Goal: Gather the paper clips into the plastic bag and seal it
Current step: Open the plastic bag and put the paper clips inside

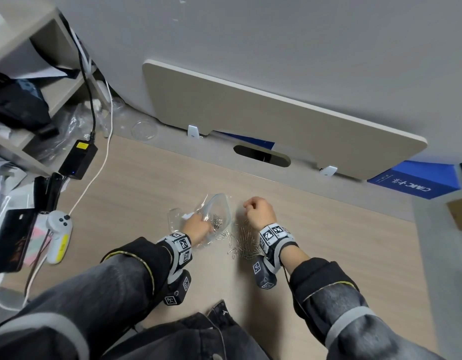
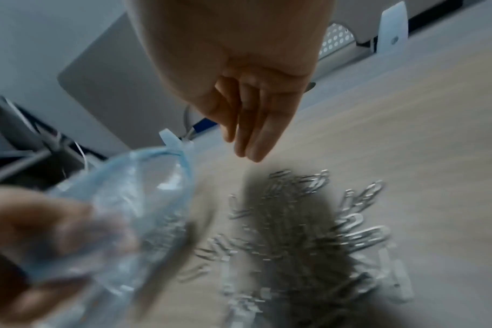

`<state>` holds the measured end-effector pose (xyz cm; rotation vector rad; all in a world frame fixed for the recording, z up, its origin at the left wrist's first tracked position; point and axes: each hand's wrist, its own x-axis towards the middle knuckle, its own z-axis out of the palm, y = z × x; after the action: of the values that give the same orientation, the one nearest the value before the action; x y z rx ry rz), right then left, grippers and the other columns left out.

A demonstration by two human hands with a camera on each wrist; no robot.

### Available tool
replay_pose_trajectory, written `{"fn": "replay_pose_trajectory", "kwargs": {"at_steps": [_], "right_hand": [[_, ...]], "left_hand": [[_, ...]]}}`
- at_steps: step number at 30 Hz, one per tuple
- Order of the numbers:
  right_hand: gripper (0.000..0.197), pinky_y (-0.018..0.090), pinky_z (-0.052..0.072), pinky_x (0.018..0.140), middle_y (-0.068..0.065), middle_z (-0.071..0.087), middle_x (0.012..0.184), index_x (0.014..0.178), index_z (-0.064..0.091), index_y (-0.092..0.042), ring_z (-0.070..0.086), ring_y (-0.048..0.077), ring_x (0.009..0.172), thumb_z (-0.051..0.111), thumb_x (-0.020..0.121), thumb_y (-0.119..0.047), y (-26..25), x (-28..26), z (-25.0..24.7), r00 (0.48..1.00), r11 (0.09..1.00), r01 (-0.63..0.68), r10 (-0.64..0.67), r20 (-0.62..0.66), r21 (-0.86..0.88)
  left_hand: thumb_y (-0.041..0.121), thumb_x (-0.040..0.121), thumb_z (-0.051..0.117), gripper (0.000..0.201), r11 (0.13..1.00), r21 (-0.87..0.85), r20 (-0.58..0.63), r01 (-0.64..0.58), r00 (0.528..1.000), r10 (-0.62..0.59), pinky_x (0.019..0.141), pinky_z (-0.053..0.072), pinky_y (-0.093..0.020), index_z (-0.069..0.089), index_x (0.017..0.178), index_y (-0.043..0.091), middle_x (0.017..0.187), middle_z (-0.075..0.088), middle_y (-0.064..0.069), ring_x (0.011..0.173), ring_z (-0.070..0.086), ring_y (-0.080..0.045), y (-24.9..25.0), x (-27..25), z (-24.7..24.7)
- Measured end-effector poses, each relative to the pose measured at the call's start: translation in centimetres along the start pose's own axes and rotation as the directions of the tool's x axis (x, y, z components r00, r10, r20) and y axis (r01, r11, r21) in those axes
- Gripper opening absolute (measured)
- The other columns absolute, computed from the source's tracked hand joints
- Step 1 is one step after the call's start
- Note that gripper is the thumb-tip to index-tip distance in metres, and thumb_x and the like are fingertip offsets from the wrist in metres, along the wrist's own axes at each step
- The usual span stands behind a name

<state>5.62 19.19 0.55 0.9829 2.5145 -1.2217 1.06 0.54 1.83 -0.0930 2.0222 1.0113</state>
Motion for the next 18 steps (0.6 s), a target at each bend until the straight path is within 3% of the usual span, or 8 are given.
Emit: {"fn": "replay_pose_trajectory", "kwargs": {"at_steps": [3, 6, 8, 11, 14, 18], "right_hand": [[0.024, 0.038, 0.052, 0.084, 0.007, 0.063, 0.110, 0.105, 0.065, -0.018, 0.060, 0.029, 0.102, 0.048, 0.088, -0.016, 1.4, -0.9, 0.3, 0.993, 0.922, 0.066, -0.024, 0.113, -0.381], [0.028, 0.040, 0.048, 0.086, 0.009, 0.055, 0.118, 0.114, 0.061, -0.016, 0.050, 0.032, 0.111, 0.047, 0.090, -0.020, 1.9, -2.0, 2.0, 0.956, 0.816, 0.264, -0.154, 0.248, -0.514], [0.026, 0.040, 0.046, 0.085, 0.010, 0.054, 0.118, 0.113, 0.061, -0.013, 0.049, 0.033, 0.111, 0.048, 0.092, -0.020, 1.6, -2.4, 3.4, 0.906, 0.746, 0.410, -0.267, 0.327, -0.526], [0.026, 0.042, 0.045, 0.083, 0.012, 0.056, 0.117, 0.111, 0.061, -0.007, 0.048, 0.034, 0.109, 0.052, 0.090, -0.021, 0.5, -2.9, 5.3, 0.837, 0.651, 0.543, -0.368, 0.406, -0.530], [0.029, 0.042, 0.044, 0.082, 0.015, 0.056, 0.120, 0.114, 0.061, -0.005, 0.046, 0.035, 0.110, 0.055, 0.087, -0.014, 0.2, -3.1, 6.6, 0.794, 0.581, 0.604, -0.382, 0.473, -0.545], [0.026, 0.042, 0.046, 0.075, 0.015, 0.056, 0.115, 0.109, 0.060, 0.000, 0.048, 0.036, 0.108, 0.056, 0.083, -0.002, 1.4, -2.6, 6.1, 0.773, 0.531, 0.633, -0.385, 0.505, -0.564]], "left_hand": [[0.005, 0.075, 0.053, 0.027, 1.000, -0.004, -0.091, -0.025, 0.996, 0.025, 0.059, 0.053, -0.036, 0.056, 0.079, 0.031, 0.081, 0.067, -0.013, 0.058, 0.058, -0.026, 0.2, 0.3, -0.8], [0.004, 0.071, 0.055, 0.027, 0.999, -0.008, -0.143, -0.031, 0.989, 0.029, 0.063, 0.054, -0.036, 0.065, 0.092, 0.019, 0.077, 0.064, -0.008, 0.068, 0.062, -0.027, 0.3, 0.6, -1.5], [0.005, 0.067, 0.057, 0.023, 1.000, -0.001, -0.172, -0.019, 0.985, 0.018, 0.072, 0.056, -0.040, 0.065, 0.084, 0.017, 0.078, 0.064, -0.008, 0.077, 0.064, -0.030, 0.2, 0.8, -1.9], [0.006, 0.059, 0.058, 0.016, 1.000, -0.008, -0.192, -0.009, 0.981, 0.008, 0.068, 0.056, -0.040, 0.064, 0.067, 0.019, 0.074, 0.066, -0.012, 0.075, 0.065, -0.034, -0.2, 1.1, -1.9], [0.006, 0.056, 0.055, 0.017, 1.000, -0.022, -0.193, 0.004, 0.981, -0.008, 0.062, 0.057, -0.041, 0.064, 0.066, 0.016, 0.071, 0.066, -0.014, 0.067, 0.064, -0.033, -0.6, 1.5, -1.6], [0.006, 0.058, 0.055, 0.018, 0.999, -0.028, -0.163, 0.022, 0.986, -0.026, 0.050, 0.048, -0.032, 0.063, 0.070, 0.017, 0.064, 0.061, -0.012, 0.056, 0.058, -0.030, -0.8, 1.2, -1.3]]}}
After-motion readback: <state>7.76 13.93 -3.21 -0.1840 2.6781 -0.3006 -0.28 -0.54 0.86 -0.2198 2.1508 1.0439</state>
